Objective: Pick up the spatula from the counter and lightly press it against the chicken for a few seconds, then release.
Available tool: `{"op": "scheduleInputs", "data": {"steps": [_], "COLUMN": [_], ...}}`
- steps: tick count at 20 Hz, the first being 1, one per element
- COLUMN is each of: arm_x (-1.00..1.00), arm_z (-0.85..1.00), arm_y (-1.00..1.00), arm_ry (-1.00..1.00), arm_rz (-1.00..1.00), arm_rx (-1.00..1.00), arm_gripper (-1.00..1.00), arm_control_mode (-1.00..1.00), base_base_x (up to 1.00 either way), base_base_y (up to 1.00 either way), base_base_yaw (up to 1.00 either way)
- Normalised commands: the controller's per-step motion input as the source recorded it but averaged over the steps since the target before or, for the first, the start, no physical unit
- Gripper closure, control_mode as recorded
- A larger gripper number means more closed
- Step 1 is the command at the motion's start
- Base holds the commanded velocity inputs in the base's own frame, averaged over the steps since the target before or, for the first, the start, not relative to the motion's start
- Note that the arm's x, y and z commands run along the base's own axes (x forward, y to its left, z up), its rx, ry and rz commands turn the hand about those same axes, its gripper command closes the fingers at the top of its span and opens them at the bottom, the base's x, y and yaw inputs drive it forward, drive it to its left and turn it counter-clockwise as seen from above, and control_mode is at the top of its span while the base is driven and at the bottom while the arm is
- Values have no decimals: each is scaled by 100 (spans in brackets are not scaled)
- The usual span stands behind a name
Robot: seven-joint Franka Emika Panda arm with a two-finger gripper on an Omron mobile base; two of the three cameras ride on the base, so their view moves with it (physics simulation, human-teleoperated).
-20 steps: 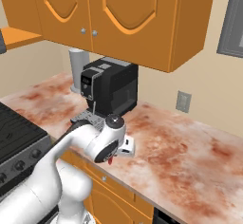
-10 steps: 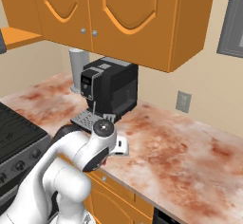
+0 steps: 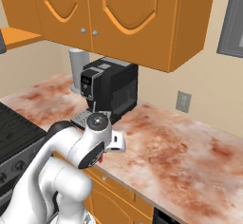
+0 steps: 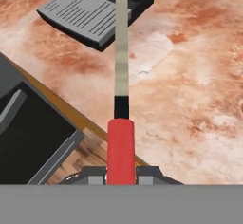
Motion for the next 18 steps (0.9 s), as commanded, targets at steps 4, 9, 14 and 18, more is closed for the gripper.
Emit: {"op": "scheduleInputs", "data": {"steps": [4,9,14,18], "arm_x": [-25,-41,-31,-27], "arm_z": [15,16,18,16], "arm_y": [2,13,8,12], "arm_ry": [3,0,0,0], "arm_rz": [2,2,1,0], "arm_rx": [0,0,0,0], "arm_gripper": [100,100,100,100], "arm_control_mode": [-100,-100,-100,-100], "base_base_x": [0,0,0,0], "base_base_y": [0,0,0,0], "base_base_yaw": [0,0,0,0]}}
